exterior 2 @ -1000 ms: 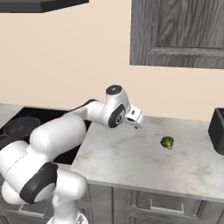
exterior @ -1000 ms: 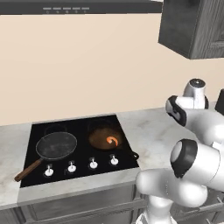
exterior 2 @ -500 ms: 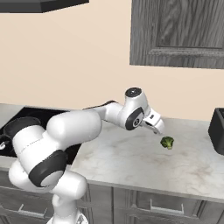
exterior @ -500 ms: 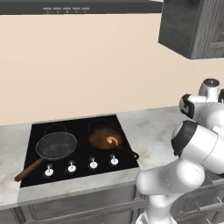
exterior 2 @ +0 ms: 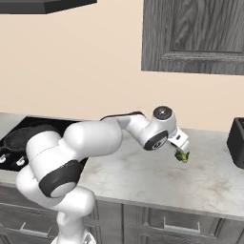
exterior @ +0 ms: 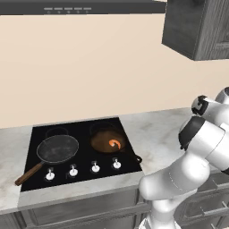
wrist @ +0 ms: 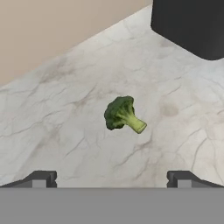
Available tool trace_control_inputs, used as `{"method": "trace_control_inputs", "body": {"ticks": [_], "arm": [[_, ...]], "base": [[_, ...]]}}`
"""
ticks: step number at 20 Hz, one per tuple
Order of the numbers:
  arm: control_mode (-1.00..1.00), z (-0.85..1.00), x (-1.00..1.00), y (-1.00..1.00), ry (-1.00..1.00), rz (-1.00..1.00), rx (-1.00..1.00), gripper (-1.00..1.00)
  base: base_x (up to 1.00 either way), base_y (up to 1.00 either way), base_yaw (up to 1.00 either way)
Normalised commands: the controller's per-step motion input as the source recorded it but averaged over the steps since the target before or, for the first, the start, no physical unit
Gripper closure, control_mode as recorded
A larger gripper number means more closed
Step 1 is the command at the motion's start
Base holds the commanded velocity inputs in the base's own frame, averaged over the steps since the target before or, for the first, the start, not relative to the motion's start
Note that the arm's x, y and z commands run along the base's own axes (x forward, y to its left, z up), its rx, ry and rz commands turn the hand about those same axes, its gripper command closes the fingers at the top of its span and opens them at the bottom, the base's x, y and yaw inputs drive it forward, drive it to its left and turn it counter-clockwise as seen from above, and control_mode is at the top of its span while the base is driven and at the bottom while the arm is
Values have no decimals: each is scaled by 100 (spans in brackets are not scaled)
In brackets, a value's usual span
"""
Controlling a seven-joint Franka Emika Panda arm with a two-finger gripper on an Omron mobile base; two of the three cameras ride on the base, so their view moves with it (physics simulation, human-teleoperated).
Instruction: Place both pans onto different burners. Then place the broccoli and the shrimp on different pans.
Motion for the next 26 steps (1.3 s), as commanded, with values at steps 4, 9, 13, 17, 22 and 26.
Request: {"method": "trace_control_inputs", "body": {"ticks": [4,9,13,17,22,26], "arm": [[-100,-6,0,-9,-4,0,1,-100],[-100,0,0,0,0,0,-1,-100],[-100,-1,0,0,0,0,0,-100],[-100,-11,0,0,0,0,0,-100],[-100,-13,5,0,0,0,0,-100],[-100,-22,9,0,0,0,0,-100]], "base": [[0,0,0],[0,0,0],[0,0,0],[0,0,0],[0,0,0],[0,0,0]]}}
